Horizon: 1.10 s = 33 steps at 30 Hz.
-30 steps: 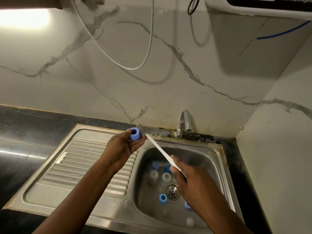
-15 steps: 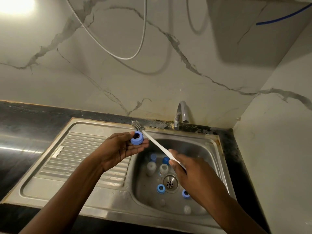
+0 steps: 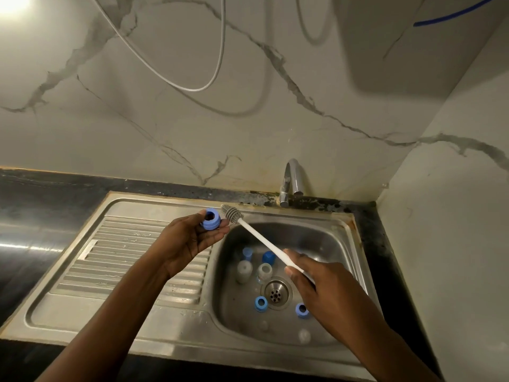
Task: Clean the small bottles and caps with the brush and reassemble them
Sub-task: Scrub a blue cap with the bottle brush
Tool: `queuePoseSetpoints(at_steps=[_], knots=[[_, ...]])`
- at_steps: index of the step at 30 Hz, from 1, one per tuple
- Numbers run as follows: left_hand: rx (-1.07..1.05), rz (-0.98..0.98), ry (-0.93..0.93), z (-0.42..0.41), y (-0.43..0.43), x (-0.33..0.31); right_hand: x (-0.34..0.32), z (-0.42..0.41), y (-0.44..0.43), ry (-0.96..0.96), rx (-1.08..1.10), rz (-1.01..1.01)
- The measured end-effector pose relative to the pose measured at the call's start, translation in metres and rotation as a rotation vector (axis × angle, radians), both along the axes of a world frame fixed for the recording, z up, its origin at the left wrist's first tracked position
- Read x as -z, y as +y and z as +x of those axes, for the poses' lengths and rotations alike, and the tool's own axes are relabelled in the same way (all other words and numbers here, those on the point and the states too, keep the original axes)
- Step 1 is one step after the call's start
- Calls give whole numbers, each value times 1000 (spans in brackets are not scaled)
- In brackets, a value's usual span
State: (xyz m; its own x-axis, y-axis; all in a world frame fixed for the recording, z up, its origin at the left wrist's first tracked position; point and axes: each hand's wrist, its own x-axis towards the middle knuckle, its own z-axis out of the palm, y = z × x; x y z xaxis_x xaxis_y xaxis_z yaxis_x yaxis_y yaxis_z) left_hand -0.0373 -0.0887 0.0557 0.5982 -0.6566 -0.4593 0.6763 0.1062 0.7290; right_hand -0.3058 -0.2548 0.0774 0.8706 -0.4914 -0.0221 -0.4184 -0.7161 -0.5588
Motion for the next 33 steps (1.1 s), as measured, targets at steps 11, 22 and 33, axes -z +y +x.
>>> queuePoseSetpoints(at_steps=[11,22,33], knots=[[339,437,-381,-20,-20,94,31,-33,-9,12,138,145],[737,895,-877,-35,-62,199,67,-45,-16,80,176,190],[765,1102,-900,-34,-76,280,75,-57,-29,137,173,276]])
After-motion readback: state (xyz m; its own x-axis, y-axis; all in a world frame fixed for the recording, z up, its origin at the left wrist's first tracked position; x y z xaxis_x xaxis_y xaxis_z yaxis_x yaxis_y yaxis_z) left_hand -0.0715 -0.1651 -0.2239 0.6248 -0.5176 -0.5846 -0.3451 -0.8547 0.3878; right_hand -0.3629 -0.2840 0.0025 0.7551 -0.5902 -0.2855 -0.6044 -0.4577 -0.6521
